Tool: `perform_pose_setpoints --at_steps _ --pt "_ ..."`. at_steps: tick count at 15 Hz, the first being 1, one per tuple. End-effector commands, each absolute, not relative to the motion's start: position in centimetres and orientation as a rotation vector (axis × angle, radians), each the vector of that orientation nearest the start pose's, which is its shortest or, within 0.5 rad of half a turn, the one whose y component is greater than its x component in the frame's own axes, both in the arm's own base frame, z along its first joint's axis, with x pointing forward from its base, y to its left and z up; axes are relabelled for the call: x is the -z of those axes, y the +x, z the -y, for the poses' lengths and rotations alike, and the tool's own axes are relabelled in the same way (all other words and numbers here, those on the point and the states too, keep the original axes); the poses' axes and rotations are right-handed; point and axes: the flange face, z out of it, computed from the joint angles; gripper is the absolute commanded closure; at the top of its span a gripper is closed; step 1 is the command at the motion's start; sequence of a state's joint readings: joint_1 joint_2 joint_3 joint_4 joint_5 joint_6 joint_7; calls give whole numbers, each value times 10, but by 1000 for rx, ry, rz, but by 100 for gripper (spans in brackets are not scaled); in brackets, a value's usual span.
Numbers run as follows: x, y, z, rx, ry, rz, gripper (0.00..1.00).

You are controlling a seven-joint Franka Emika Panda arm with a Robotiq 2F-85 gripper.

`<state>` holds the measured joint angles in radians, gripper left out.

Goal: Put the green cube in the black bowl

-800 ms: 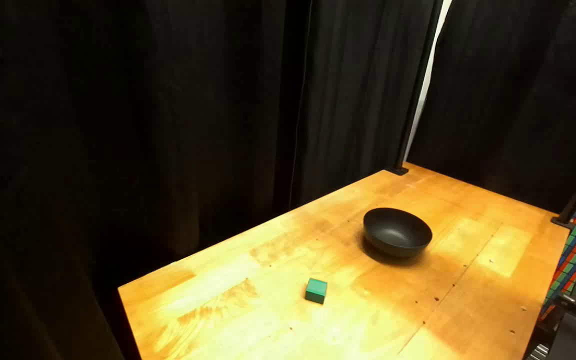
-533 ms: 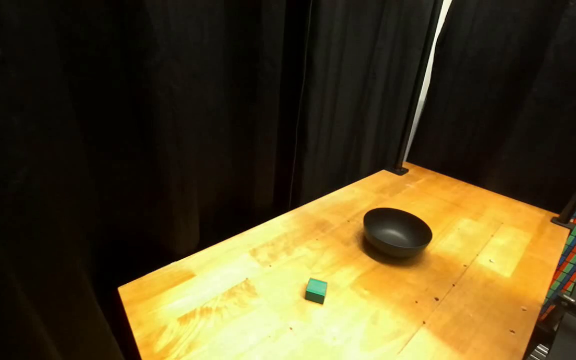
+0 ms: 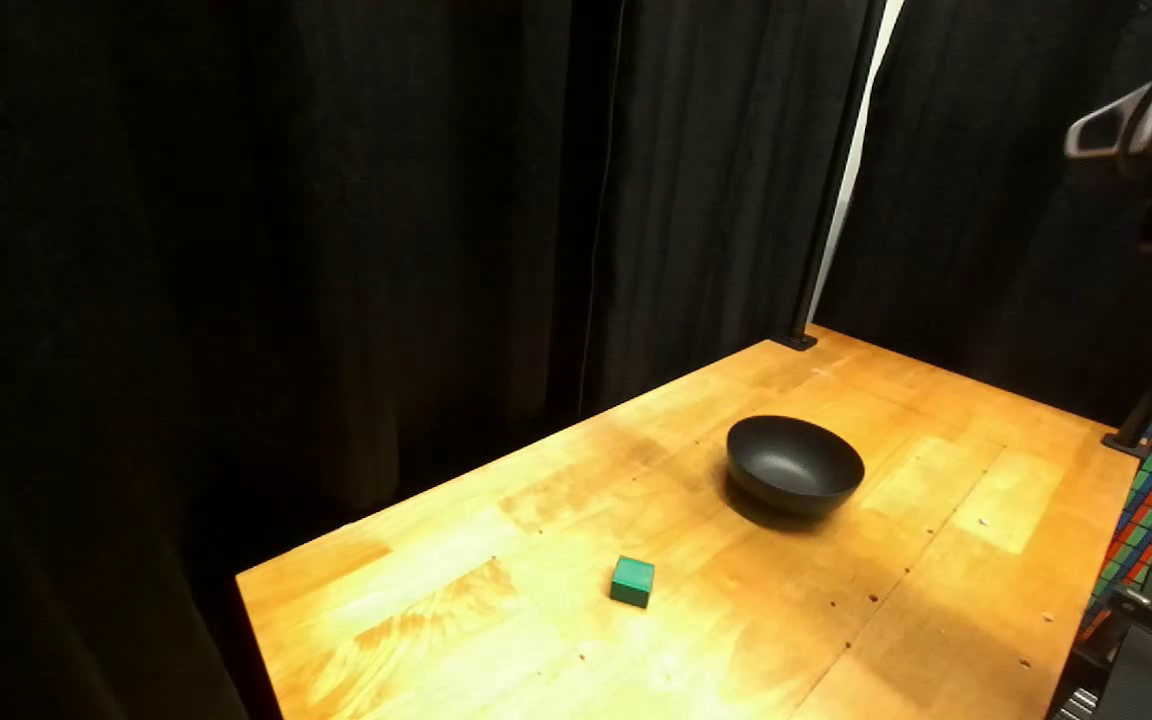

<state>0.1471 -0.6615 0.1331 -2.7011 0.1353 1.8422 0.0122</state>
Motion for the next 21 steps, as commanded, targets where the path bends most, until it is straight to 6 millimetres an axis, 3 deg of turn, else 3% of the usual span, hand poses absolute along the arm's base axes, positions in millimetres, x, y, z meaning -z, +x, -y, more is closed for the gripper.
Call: perform_pose_setpoints --at_steps 1,5,9,15,21 --pt "-356 309 -162 -210 -3062 386 0" --pt "-301 324 -227 -39 -3030 435 0" --pt "-248 347 -263 67 -2999 434 0" --pt "-188 407 -284 176 -2984 380 0" --pt "-158 470 -291 382 -2985 254 0"
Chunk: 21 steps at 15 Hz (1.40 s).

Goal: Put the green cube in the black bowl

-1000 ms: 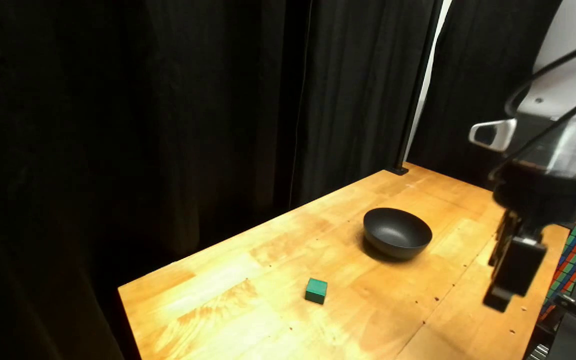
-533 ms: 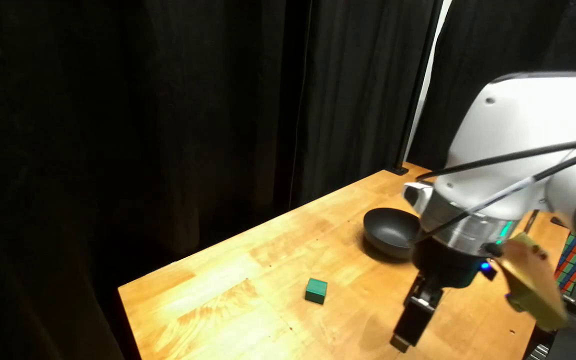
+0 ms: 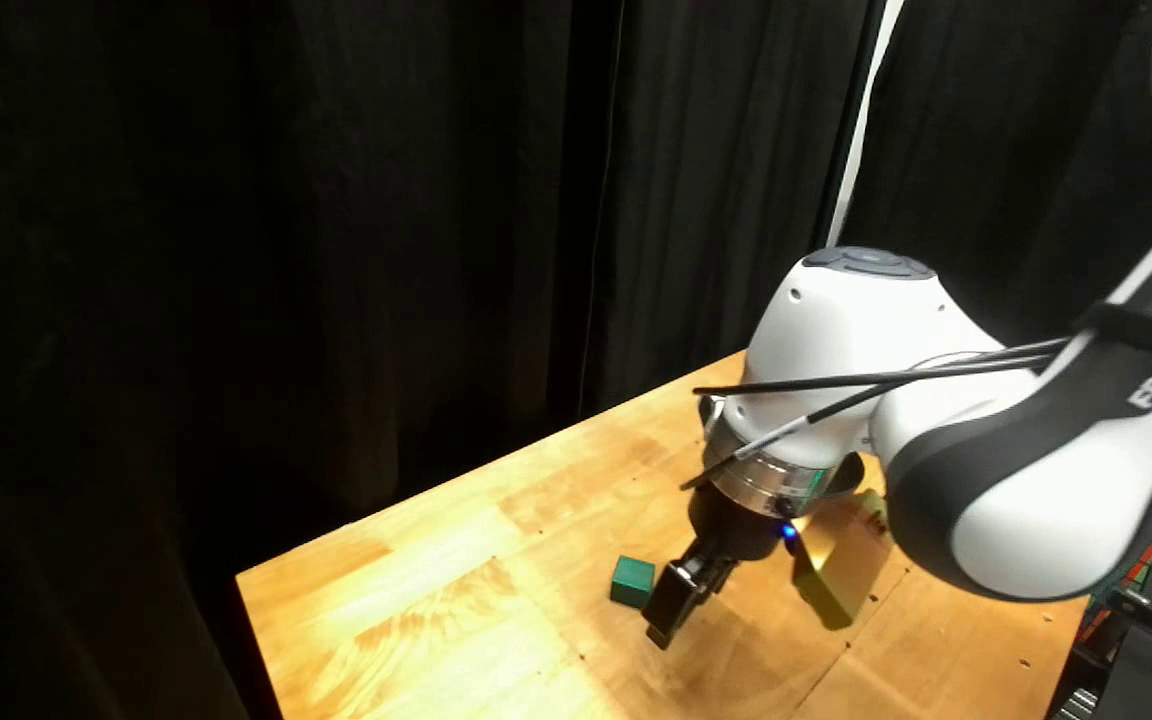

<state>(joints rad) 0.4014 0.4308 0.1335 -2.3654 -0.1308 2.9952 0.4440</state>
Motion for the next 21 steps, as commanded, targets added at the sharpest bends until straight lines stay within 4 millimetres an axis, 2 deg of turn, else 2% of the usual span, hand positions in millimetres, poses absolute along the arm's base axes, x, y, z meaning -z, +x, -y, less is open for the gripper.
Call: perform_pose_setpoints --at_steps 1,6,12,13,14,15,17,21 --pt "-154 476 -292 412 -2986 245 0" --pt "-136 495 -302 497 -3017 238 0" --pt "-133 509 -297 570 -3067 203 0" --pt "-133 508 -296 538 -3080 205 25" --pt "-132 507 -295 515 -3088 205 27" --pt "-133 505 -294 502 -3103 193 34" --pt "-132 502 -293 463 -3121 193 51" --pt "-141 497 -292 396 -3155 164 80"
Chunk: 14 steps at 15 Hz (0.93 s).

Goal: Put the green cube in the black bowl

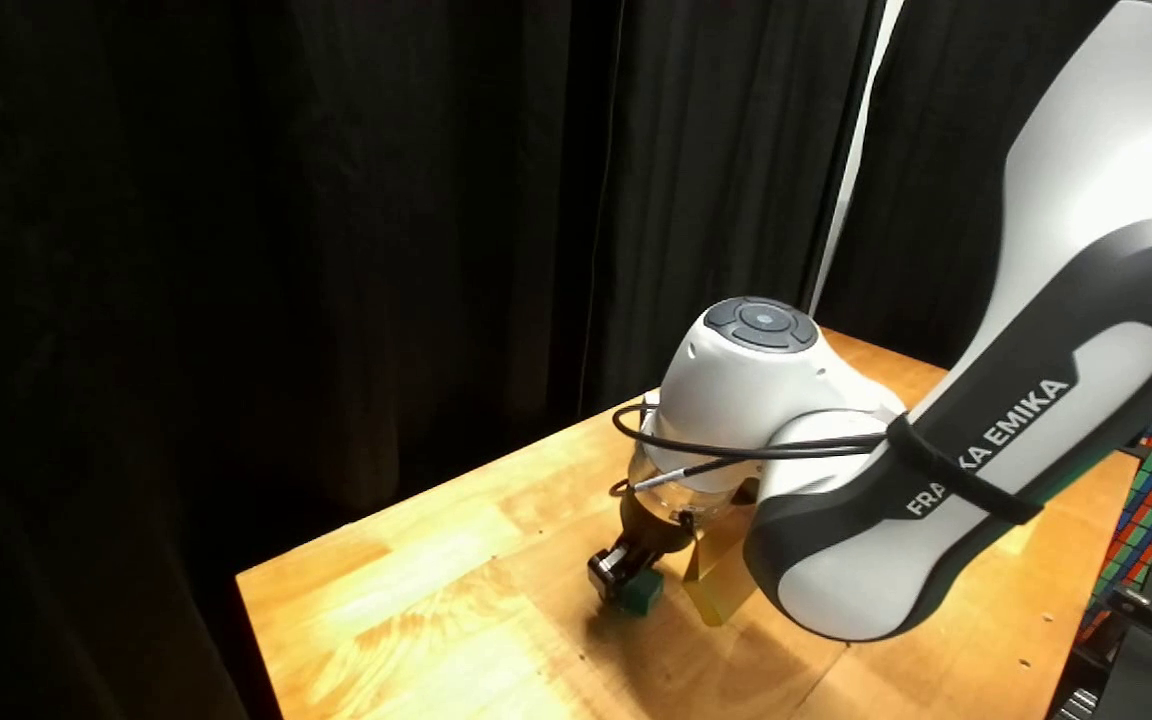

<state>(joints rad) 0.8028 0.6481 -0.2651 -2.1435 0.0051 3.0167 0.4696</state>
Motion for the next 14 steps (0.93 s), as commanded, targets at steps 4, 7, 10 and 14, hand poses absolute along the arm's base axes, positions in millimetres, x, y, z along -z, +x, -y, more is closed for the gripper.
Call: perform_pose_setpoints --at_steps 4,7,10,14 --pt "-171 490 -271 265 -3231 89 80" --pt "-204 500 -249 305 -3283 19 80" --pt "-234 517 -217 416 -3335 -75 80" --pt "-256 532 -170 452 -3383 -226 80"
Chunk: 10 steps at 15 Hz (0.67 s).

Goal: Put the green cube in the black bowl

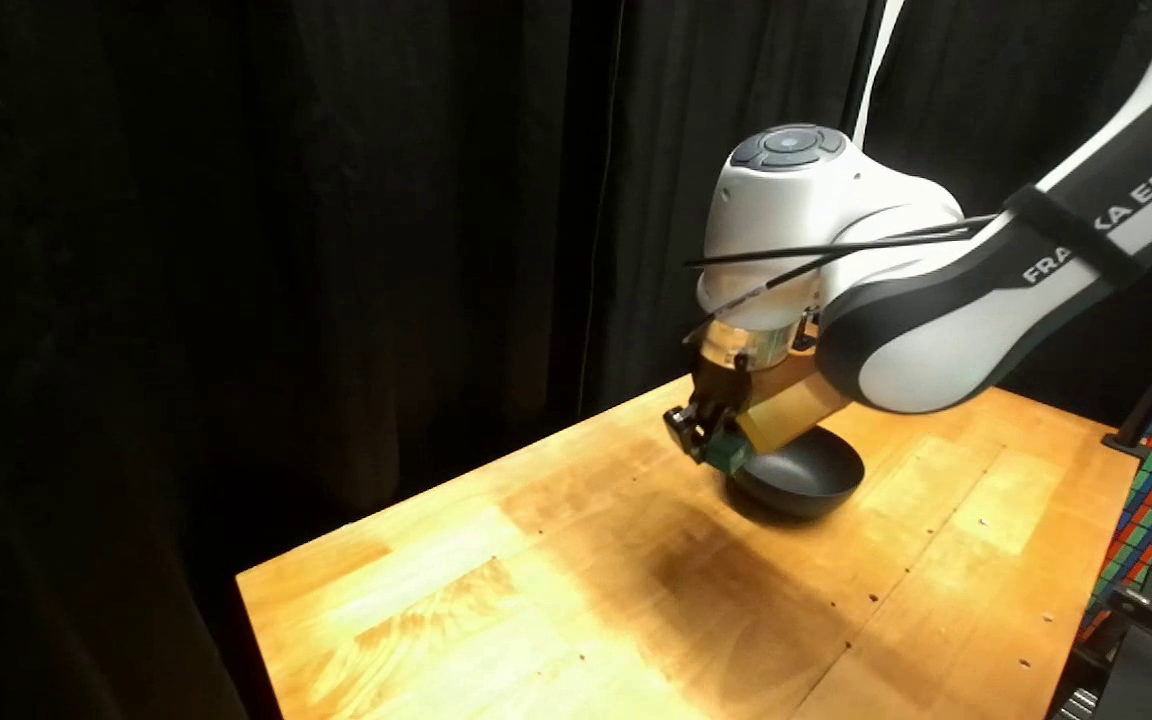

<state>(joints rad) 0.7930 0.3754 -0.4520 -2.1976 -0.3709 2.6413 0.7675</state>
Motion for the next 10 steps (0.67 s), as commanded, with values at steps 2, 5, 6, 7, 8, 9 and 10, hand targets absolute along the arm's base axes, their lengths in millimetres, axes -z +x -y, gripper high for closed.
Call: perform_pose_setpoints --at_steps 2,5,6,7,8,9,10 --pt "-263 538 -146 468 -3397 -296 80" --pt "-274 542 -120 459 -3386 -369 30" --pt "-278 540 -114 421 -3372 -373 29" --pt "-282 535 -110 365 -3358 -355 22" --pt "-286 526 -109 282 -3328 -320 15" --pt "-290 518 -109 213 -3297 -282 8" --pt "-296 509 -110 137 -3271 -254 1"
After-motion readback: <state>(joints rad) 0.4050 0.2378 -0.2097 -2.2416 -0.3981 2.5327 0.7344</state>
